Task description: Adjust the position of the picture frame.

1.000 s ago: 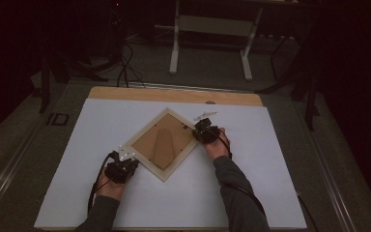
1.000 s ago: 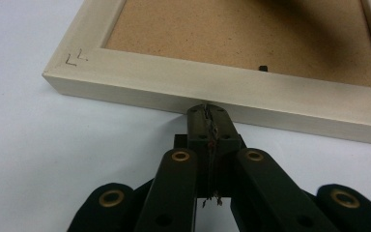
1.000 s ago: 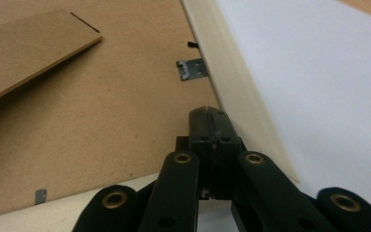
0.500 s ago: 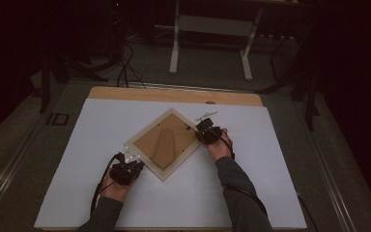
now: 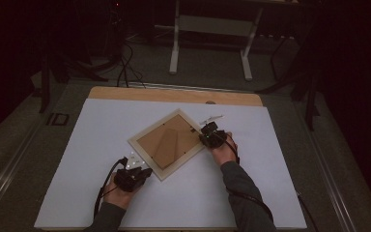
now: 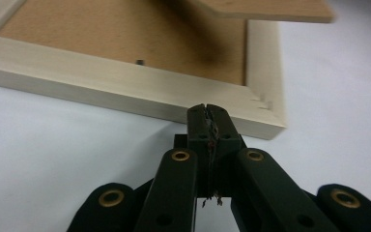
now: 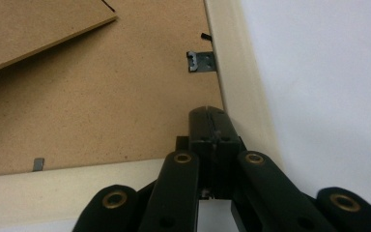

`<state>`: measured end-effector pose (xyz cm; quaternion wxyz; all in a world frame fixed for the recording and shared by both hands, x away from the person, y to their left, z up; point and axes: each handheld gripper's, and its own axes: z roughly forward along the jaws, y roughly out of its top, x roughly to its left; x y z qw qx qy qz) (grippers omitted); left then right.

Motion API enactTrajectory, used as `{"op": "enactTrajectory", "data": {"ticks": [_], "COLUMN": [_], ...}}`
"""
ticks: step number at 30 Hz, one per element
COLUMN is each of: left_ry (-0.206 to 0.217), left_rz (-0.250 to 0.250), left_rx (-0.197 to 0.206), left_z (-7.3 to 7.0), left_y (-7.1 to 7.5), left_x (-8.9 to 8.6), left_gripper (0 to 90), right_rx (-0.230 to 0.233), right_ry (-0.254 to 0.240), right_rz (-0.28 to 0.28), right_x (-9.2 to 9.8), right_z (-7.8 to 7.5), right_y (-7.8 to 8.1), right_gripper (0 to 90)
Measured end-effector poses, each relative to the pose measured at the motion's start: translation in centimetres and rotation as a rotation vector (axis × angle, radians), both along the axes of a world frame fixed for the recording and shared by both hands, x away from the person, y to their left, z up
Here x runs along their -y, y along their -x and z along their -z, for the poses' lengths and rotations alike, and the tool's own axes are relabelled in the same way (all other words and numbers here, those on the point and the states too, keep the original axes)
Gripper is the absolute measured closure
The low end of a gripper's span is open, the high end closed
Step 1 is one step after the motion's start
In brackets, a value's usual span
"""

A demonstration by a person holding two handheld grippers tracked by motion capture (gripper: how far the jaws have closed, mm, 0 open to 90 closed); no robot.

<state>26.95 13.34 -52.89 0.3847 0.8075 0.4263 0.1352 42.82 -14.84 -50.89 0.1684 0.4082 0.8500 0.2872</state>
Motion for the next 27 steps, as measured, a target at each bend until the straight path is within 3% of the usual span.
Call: {"op": "enactTrajectory", "data": {"ticks": [8, 11, 16, 18, 19, 20, 27], "left_ry": [-0.012, -0.007, -0.047, -0.047, -0.093, -0.099, -0.104], "left_rz": [0.044, 0.093, 0.151, 0.151, 0.151, 0.146, 0.129], "left_rx": [0.008, 0.002, 0.019, 0.019, 0.021, 0.02, 0.008], "left_z": [0.1, 0.0, 0.2, 0.2, 0.4, 0.5, 0.6], "left_y": [0.7, 1.2, 1.7, 1.7, 1.7, 1.7, 1.3], "left_x": [1.2, 2.2, 3.6, 3.6, 4.1, 4.1, 3.8], "left_gripper": [90.0, 90.0, 90.0, 90.0, 89.9, 89.9, 90.0], "right_rx": [-0.024, -0.026, -0.032, -0.029, -0.032, -0.031, -0.044], "right_ry": [-0.046, -0.051, -0.062, -0.066, -0.071, -0.073, -0.082], "right_rz": [0.021, 0.021, 0.021, 0.021, 0.023, 0.023, 0.017], "right_x": [0.8, 1.0, 1.3, 1.3, 1.4, 1.5, 2.2], "right_z": [0.0, 0.0, 0.1, 0.1, 0.1, 0.1, 0.1], "right_y": [0.3, 0.4, 0.5, 0.5, 0.6, 0.7, 1.4], "right_gripper": [90.0, 90.0, 90.0, 90.0, 90.0, 90.0, 90.0]}}
